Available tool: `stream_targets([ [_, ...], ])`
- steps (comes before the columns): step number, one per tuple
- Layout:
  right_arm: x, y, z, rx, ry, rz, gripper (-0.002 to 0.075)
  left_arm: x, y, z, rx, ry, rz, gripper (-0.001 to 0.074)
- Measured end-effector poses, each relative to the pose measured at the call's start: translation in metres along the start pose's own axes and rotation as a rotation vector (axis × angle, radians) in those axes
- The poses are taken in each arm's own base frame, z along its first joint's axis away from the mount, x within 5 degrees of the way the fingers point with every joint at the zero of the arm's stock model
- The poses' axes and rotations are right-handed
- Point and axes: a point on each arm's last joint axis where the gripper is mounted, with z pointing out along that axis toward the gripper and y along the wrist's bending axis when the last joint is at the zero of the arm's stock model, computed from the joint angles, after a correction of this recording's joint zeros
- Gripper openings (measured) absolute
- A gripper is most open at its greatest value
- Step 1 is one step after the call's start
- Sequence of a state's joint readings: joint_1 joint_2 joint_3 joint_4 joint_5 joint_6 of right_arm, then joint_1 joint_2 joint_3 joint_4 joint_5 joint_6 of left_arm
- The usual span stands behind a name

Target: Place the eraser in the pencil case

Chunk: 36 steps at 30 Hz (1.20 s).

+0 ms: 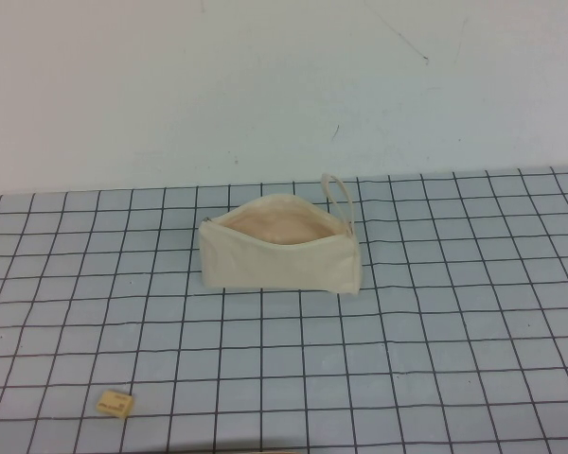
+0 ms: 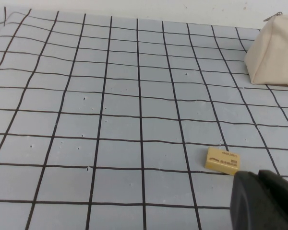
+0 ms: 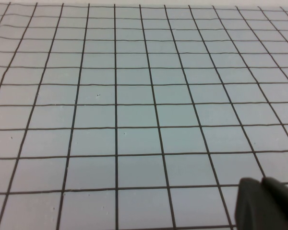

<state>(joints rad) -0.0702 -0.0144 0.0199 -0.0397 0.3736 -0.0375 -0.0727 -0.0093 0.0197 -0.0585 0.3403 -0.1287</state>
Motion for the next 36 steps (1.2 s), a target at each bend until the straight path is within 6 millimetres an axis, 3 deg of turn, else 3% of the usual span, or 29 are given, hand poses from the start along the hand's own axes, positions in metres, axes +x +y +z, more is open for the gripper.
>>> stream_targets([
  [16, 0.000, 0.000, 0.000, 0.000, 0.000, 0.000, -0.0003, -0.005, -0.001, 0.000, 0.009, -0.071, 0.000, -0.0001],
  [20, 0.000, 0.000, 0.000, 0.000, 0.000, 0.000, -0.0003, -0.022, -0.003, -0.002, 0.033, -0.255, 0.000, -0.0001],
  [26, 0.000, 0.000, 0.000, 0.000, 0.000, 0.000, -0.0003, -0.060, -0.008, -0.023, 0.095, -0.735, 0.000, -0.0001],
  [36, 0.000, 0.000, 0.000, 0.000, 0.000, 0.000, -0.0003, -0.082, -0.005, -0.053, 0.109, -1.130, -0.063, -0.0001],
])
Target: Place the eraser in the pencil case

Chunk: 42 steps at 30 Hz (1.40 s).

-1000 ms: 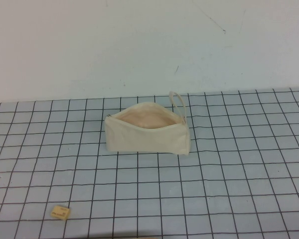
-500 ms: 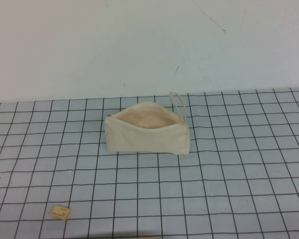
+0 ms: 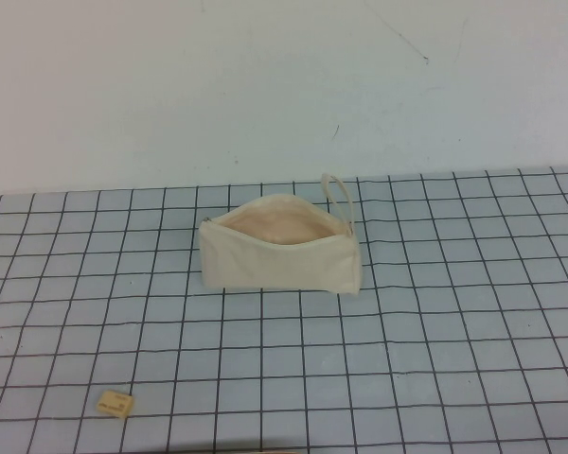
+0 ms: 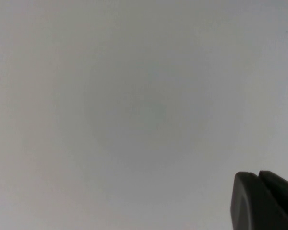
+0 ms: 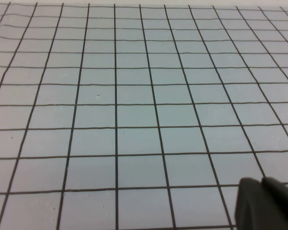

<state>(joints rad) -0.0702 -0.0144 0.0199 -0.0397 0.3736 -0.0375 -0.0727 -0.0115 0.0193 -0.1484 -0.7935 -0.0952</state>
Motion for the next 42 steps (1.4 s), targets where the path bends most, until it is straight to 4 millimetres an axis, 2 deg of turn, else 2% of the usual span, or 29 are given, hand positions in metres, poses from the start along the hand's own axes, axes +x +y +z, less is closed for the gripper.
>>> stream_targets([
  [3, 0.000, 0.000, 0.000, 0.000, 0.000, 0.000, -0.0003, -0.008, -0.003, 0.013, -0.017, 0.110, 0.009, -0.0001],
  [9, 0.000, 0.000, 0.000, 0.000, 0.000, 0.000, -0.0003, -0.053, -0.023, 0.048, 0.049, 0.337, 0.205, -0.0001],
  [13, 0.000, 0.000, 0.000, 0.000, 0.000, 0.000, -0.0003, -0.062, -0.030, 0.074, 0.107, 0.545, 0.378, -0.0001],
  [15, 0.000, 0.000, 0.000, 0.000, 0.000, 0.000, -0.0003, -0.056, -0.030, 0.086, 0.127, 0.684, 0.433, -0.0001],
  [20, 0.000, 0.000, 0.000, 0.000, 0.000, 0.000, -0.0003, -0.021, -0.025, 0.097, 0.144, 0.961, 0.451, -0.0001],
  [28, 0.000, 0.000, 0.000, 0.000, 0.000, 0.000, -0.0003, 0.047, -0.015, 0.113, -0.025, 1.391, 0.185, -0.0001],
  [34, 0.000, 0.000, 0.000, 0.000, 0.000, 0.000, -0.0003, 0.090, -0.011, 0.131, -0.065, 1.664, 0.132, -0.0001],
  [37, 0.000, 0.000, 0.000, 0.000, 0.000, 0.000, -0.0003, 0.117, -0.007, 0.136, -0.083, 1.781, 0.116, 0.0001],
  [39, 0.000, 0.000, 0.000, 0.000, 0.000, 0.000, -0.0003, 0.135, -0.004, 0.136, -0.089, 1.842, 0.114, 0.0028],
  [40, 0.000, 0.000, 0.000, 0.000, 0.000, 0.000, -0.0003, 0.150, 0.000, 0.135, -0.094, 1.879, 0.115, 0.0093],
  [42, 0.000, 0.000, 0.000, 0.000, 0.000, 0.000, -0.0003, 0.163, 0.003, 0.132, -0.098, 1.916, 0.115, 0.0205],
])
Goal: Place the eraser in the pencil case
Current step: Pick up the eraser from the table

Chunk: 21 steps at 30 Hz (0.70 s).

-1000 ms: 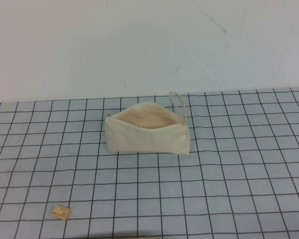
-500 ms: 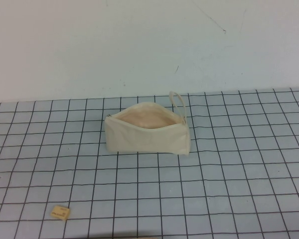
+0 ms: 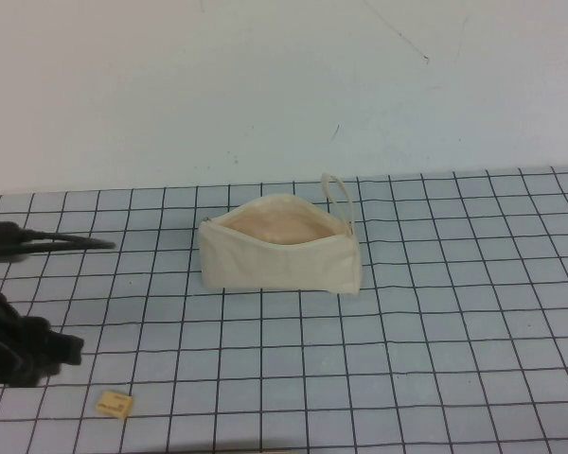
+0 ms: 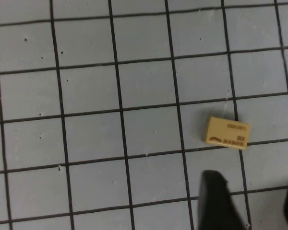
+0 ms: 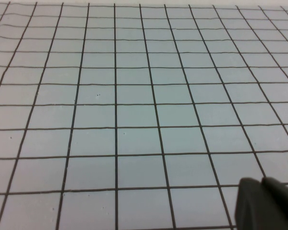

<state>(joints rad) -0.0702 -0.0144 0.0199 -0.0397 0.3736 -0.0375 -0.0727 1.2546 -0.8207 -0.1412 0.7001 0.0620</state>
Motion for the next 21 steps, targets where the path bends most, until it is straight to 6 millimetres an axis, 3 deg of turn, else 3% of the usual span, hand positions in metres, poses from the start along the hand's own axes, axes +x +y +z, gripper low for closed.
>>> stream_targets([
  [3, 0.000, 0.000, 0.000, 0.000, 0.000, 0.000, -0.0003, -0.001, 0.000, 0.017, 0.006, 0.051, 0.004, 0.0417],
  [5, 0.000, 0.000, 0.000, 0.000, 0.000, 0.000, -0.0003, -0.002, -0.005, 0.029, 0.016, 0.078, 0.023, 0.0501],
  [12, 0.000, 0.000, 0.000, 0.000, 0.000, 0.000, -0.0003, -0.007, -0.032, 0.069, 0.021, 0.150, 0.184, 0.0531],
  [21, 0.000, 0.000, 0.000, 0.000, 0.000, 0.000, -0.0003, -0.007, -0.030, 0.113, -0.042, 0.257, 0.154, 0.0531],
])
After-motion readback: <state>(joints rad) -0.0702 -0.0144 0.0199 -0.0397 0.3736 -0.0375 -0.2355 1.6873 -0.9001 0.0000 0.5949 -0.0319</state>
